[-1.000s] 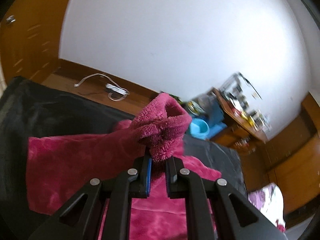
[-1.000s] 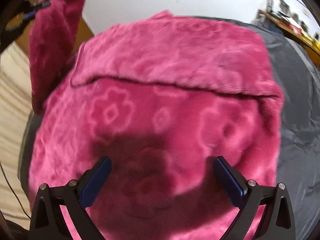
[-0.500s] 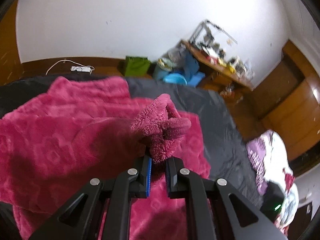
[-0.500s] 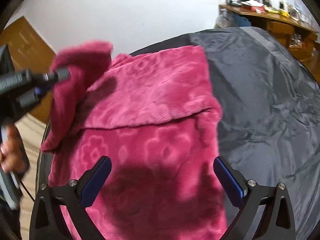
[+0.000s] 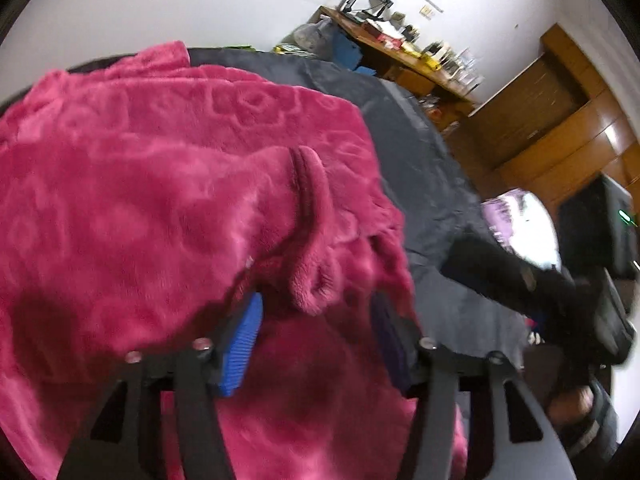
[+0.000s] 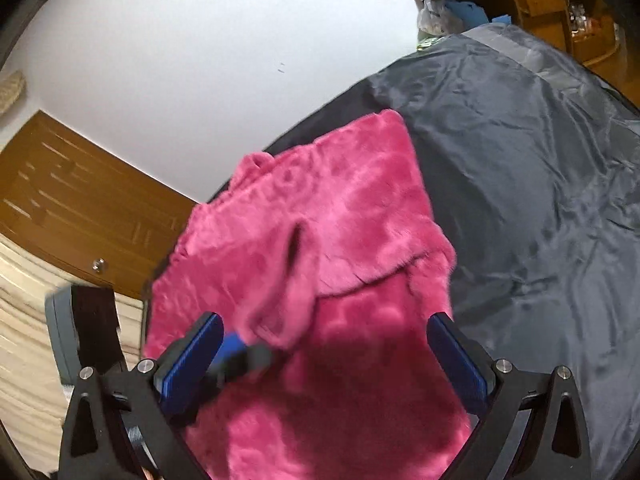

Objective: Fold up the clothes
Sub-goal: 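Open the left gripper and release the cuff onto the folded robe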

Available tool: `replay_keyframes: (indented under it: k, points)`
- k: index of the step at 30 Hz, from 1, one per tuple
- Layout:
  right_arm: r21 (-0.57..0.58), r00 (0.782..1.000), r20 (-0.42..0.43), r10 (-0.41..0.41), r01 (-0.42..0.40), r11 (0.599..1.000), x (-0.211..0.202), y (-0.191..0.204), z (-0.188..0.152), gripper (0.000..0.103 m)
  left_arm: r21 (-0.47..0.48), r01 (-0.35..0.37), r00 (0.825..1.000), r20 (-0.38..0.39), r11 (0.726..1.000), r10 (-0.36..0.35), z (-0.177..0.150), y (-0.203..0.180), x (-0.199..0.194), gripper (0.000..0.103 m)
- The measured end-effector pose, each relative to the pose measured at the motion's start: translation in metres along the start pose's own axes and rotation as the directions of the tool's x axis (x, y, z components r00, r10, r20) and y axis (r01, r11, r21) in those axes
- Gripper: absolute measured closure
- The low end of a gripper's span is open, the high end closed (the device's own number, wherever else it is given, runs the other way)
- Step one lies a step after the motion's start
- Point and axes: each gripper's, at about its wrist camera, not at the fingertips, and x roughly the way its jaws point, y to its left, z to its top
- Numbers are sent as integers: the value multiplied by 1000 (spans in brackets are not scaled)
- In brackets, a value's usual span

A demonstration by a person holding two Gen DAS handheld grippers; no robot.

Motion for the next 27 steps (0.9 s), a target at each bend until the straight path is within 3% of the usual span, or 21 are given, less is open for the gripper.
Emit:
replay_keyframes:
  k: [4, 8, 11, 15, 18, 21, 27]
  points:
    - [-47, 999, -10, 31, -31, 998, 10, 17, 9, 0, -32, -10, 1000, 12, 999, 10, -20, 21, -29, 34]
    - [-82, 998, -42, 45, -48, 995, 29, 34, 10, 0, -167, -69, 994, 74, 984, 82, -31, 72, -72, 34]
    - [-125, 997, -47, 54, -60, 990, 39, 50, 16, 0, -264, -136, 975, 134, 955, 176, -33, 114, -106, 34]
    - [-183, 998, -56, 34, -44, 982, 59, 67, 31, 0, -368, -207, 938, 189, 906, 291, -31, 160, -137, 34]
    - [-225, 997, -78, -2, -16, 974, 80, 72, 40, 0, -401, -258, 919, 178, 879, 351, -36, 183, -137, 33]
    - [-268, 992, -118, -56, 22, 963, 104, 72, 42, 0, -427, -291, 920, 123, 857, 373, -44, 202, -126, 33]
    - [-350, 971, -182, -154, 83, 933, 129, 66, 20, 3, -386, -345, 914, 69, 855, 400, -59, 212, -107, 34]
